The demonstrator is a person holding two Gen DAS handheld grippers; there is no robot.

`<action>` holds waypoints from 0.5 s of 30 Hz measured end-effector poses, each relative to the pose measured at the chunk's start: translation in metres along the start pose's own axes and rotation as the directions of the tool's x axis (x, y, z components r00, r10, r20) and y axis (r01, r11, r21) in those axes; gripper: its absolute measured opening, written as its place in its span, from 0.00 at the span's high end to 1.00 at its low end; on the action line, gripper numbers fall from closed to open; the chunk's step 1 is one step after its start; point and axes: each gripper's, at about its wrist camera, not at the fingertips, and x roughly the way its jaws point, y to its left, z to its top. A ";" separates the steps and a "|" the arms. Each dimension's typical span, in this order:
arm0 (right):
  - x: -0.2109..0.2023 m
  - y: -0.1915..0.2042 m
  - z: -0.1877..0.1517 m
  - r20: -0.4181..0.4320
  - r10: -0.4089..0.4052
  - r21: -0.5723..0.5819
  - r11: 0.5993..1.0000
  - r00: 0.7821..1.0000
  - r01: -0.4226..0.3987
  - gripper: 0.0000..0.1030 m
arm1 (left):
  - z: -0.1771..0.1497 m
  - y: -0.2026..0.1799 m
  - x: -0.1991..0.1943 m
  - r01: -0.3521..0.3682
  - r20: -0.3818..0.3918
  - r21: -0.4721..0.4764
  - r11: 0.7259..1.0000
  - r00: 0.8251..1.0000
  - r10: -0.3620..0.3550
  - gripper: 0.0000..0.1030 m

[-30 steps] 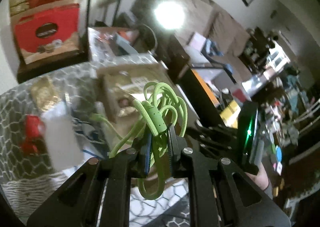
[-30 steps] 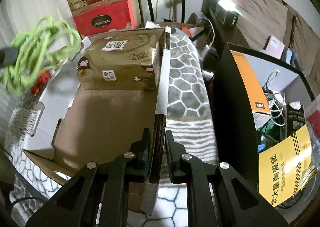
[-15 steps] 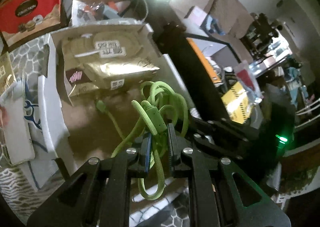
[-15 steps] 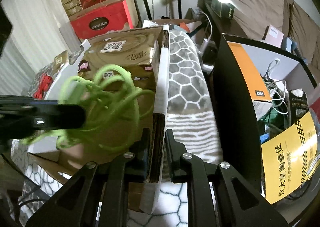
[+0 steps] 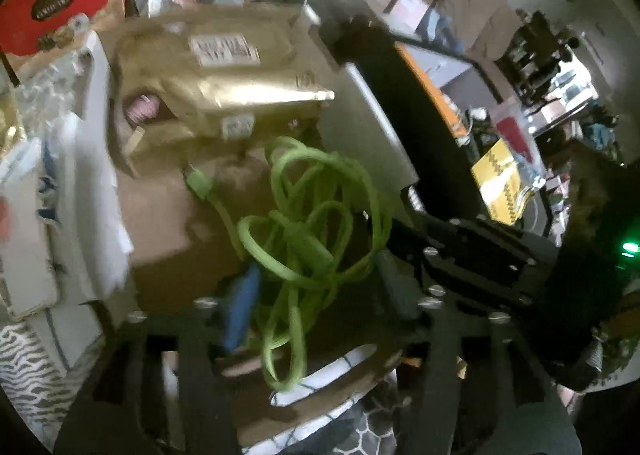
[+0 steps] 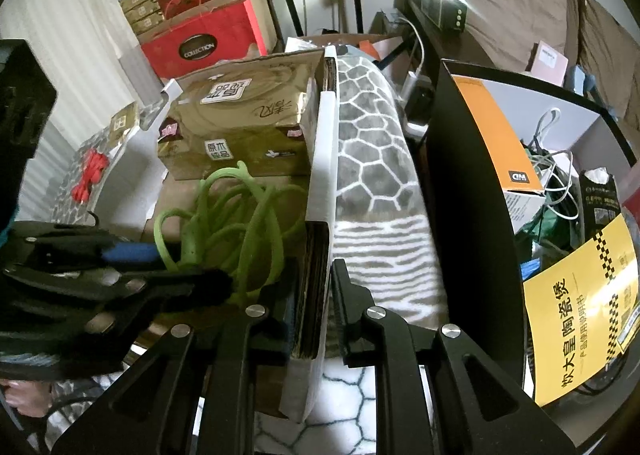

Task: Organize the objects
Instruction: 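Carry the green cable into the box and open the left tool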

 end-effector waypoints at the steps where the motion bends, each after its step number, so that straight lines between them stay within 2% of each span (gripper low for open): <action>1: 0.000 0.000 0.000 -0.001 0.001 0.001 1.000 1.000 -0.001 0.85 | 0.000 0.000 -0.010 0.005 0.022 0.011 1.000 1.000 -0.005 0.38; 3: 0.000 0.000 0.000 0.001 0.000 -0.004 1.000 1.000 0.000 0.85 | -0.001 0.000 -0.023 0.014 0.046 0.020 1.000 0.999 -0.014 0.29; 9: 0.000 0.000 0.000 0.000 -0.002 -0.002 1.000 1.000 0.002 0.85 | -0.002 0.016 -0.069 0.017 0.130 0.008 1.000 0.991 -0.018 0.28; 12: 0.000 0.000 0.000 0.000 0.000 0.000 1.000 1.000 0.000 0.85 | -0.001 0.036 -0.091 -0.040 0.178 -0.012 0.999 0.983 0.042 0.22; 15: 0.000 0.000 0.000 0.000 0.000 0.000 1.000 1.000 0.000 0.85 | -0.002 0.065 -0.109 -0.136 0.202 -0.053 0.989 0.969 0.144 0.21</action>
